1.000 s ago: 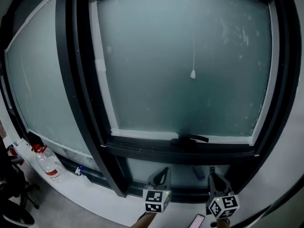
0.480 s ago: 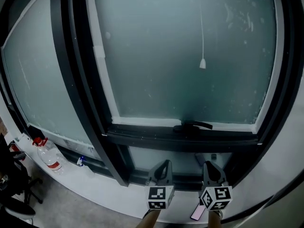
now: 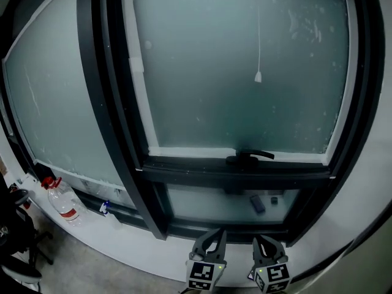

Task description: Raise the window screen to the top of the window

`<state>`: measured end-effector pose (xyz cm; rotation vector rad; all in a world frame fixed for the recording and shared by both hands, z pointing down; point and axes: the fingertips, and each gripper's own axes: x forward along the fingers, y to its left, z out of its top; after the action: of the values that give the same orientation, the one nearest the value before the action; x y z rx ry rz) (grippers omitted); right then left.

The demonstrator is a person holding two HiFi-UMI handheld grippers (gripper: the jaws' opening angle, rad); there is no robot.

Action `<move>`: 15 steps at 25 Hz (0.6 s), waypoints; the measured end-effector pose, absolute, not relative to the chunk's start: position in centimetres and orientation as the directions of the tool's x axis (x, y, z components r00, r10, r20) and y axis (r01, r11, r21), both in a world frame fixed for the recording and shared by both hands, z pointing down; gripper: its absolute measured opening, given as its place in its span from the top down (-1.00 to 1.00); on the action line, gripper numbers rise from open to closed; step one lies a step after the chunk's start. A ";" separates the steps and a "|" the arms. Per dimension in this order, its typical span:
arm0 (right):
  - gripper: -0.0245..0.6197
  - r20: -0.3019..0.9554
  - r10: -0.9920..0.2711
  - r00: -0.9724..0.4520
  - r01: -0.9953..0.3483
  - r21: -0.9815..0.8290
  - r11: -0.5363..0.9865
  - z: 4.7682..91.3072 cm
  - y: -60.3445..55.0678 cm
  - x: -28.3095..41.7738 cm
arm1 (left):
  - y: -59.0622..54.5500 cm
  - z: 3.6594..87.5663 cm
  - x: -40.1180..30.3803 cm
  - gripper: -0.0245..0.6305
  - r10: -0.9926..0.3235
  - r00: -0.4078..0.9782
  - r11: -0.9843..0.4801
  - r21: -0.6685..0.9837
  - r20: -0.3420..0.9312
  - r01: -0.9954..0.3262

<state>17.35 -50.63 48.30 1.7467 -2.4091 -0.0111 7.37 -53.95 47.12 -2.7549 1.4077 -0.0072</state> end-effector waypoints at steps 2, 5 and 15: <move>0.86 0.150 -0.936 -0.319 -0.929 0.143 0.340 49.2 -47.9 16.5 | -51.8 47.7 7.1 0.90 -0.811 0.585 -0.584 -0.034 -0.011 -0.811; 0.88 0.150 -0.932 -0.331 -0.925 0.141 0.352 49.7 -42.7 16.0 | -46.9 48.3 6.7 0.90 -0.814 0.580 -0.580 -0.026 0.003 -0.814; 0.89 0.127 -0.934 -0.334 -0.937 0.061 0.343 48.2 -29.5 14.9 | -32.8 47.5 4.1 0.90 -0.835 0.548 -0.549 -0.024 0.045 -0.835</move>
<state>14.88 -29.46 48.22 1.7245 -2.4572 0.0346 4.13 -32.79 47.51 -2.7645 1.4915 -0.0799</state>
